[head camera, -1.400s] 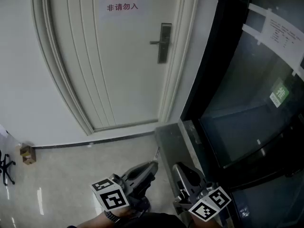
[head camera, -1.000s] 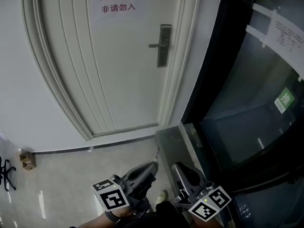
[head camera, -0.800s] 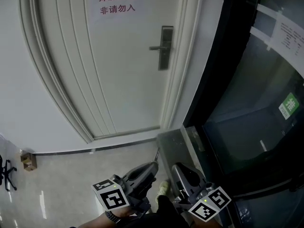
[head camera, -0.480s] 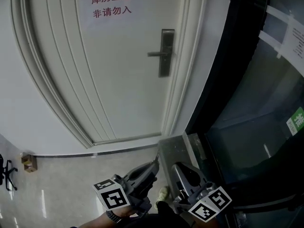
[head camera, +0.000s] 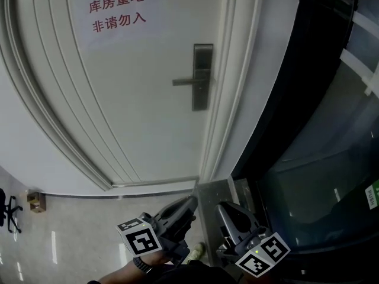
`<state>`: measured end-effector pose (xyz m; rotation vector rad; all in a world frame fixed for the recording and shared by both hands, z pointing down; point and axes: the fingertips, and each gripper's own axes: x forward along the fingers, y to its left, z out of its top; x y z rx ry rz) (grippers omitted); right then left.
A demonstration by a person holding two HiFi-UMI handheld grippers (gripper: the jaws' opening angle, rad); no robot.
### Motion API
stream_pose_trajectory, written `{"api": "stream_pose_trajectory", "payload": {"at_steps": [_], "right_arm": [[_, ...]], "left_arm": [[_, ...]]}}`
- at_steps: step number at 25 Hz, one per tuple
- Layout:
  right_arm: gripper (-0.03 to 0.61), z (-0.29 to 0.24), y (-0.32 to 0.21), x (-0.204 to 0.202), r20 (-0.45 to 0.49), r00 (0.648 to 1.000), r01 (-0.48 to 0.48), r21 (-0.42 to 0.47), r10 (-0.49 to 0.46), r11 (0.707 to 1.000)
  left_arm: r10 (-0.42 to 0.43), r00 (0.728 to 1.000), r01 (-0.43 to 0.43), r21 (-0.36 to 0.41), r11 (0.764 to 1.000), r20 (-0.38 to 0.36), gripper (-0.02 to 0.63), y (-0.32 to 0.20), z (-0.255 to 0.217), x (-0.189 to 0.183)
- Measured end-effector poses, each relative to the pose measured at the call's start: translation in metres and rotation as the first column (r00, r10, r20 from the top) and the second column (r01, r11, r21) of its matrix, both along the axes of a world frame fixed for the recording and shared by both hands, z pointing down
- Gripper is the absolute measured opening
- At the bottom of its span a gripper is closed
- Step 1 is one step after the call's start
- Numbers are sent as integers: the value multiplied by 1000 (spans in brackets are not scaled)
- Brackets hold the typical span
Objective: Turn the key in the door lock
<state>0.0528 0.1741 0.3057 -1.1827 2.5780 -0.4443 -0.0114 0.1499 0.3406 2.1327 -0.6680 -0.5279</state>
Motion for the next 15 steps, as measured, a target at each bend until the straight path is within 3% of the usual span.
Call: {"api": "stream_pose_trajectory", "payload": {"at_steps": [6, 15], "right_arm": [[17, -1, -41, 30, 13, 1000, 7, 0, -7, 1000], [17, 6, -103, 44, 20, 1000, 1, -10, -1, 1000]], "left_arm": [[-41, 998, 39, -34, 999, -43, 9, -59, -3, 25], [-85, 987, 67, -128, 990, -137, 9, -149, 2, 38]]}}
